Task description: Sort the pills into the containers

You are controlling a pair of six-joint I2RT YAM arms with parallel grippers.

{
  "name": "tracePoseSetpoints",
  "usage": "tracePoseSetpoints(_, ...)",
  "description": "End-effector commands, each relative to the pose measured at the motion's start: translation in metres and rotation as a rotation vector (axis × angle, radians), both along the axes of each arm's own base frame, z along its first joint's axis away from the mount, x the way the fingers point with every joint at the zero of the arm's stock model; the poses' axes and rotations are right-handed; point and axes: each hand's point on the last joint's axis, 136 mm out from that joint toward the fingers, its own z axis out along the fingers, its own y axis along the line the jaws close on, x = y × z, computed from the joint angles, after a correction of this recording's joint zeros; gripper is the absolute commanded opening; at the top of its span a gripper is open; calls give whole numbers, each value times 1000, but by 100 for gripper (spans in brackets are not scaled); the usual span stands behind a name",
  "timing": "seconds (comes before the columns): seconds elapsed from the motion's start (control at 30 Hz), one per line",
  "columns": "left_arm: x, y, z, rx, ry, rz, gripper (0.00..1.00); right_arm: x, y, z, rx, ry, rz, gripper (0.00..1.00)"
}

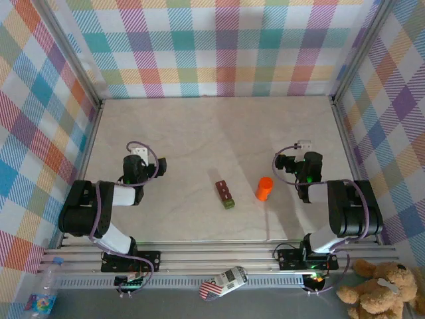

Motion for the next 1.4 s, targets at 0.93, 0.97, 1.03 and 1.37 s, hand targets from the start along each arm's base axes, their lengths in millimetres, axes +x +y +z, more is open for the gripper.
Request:
tracePoseSetpoints(0.93, 9, 5, 12, -12, -40, 14, 100, 6, 1, 10, -2, -39, 5, 99)
tracePoseSetpoints(0.97, 9, 5, 12, -13, -40, 14, 100, 5, 1, 10, -2, -38, 5, 99)
tracePoseSetpoints(1.03, 9, 5, 12, -12, -40, 15, 100, 6, 1, 10, -2, -38, 5, 99)
tracePoseSetpoints(1.37, 11, 5, 20, -9, -29, 16, 100, 4, -4, 17, 2, -55, -28, 99)
